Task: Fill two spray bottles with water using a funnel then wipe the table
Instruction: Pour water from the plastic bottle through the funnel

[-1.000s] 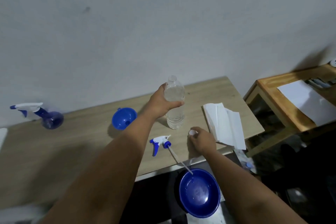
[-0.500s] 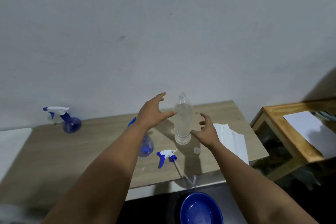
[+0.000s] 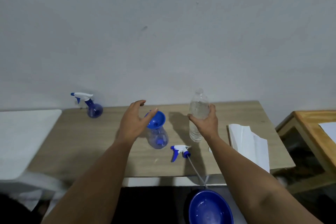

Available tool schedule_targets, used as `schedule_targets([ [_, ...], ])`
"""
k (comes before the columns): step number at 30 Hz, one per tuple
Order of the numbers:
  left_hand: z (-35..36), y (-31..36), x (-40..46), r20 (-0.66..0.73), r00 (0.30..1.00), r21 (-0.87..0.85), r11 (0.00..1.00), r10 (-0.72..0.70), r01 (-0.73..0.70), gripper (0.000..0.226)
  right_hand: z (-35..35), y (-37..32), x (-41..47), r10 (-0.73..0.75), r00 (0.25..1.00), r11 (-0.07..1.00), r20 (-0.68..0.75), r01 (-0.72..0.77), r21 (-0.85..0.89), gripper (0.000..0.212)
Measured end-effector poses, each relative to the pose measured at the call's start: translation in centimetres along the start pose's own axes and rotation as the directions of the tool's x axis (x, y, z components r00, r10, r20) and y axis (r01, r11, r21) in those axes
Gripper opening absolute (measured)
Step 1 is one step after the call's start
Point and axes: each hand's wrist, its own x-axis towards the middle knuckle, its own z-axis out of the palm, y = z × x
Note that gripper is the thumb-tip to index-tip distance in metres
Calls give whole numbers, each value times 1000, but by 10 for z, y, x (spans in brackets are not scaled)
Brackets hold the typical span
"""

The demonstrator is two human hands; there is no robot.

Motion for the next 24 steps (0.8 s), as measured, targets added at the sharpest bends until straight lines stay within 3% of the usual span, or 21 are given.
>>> schedule_targets([
  [8, 3, -14, -11, 16, 999, -30, 998, -52, 53, 80, -4, 0, -2, -36, 992, 998, -119, 42, 46, 65],
  [13, 4, -13, -16, 53, 997, -7, 998, -65, 65, 78, -22, -15, -11, -120, 986, 992, -118, 125, 29, 66],
  [21, 7, -24, -24, 260, 958, -183, 968, -122, 173, 108, -42, -56, -26, -244, 967, 970, 69, 243, 14, 65],
  [24, 9, -25, -26, 313, 948, -176, 977, -62, 122, 93, -41, -65, -32, -225, 953, 973, 203, 232, -11, 65],
])
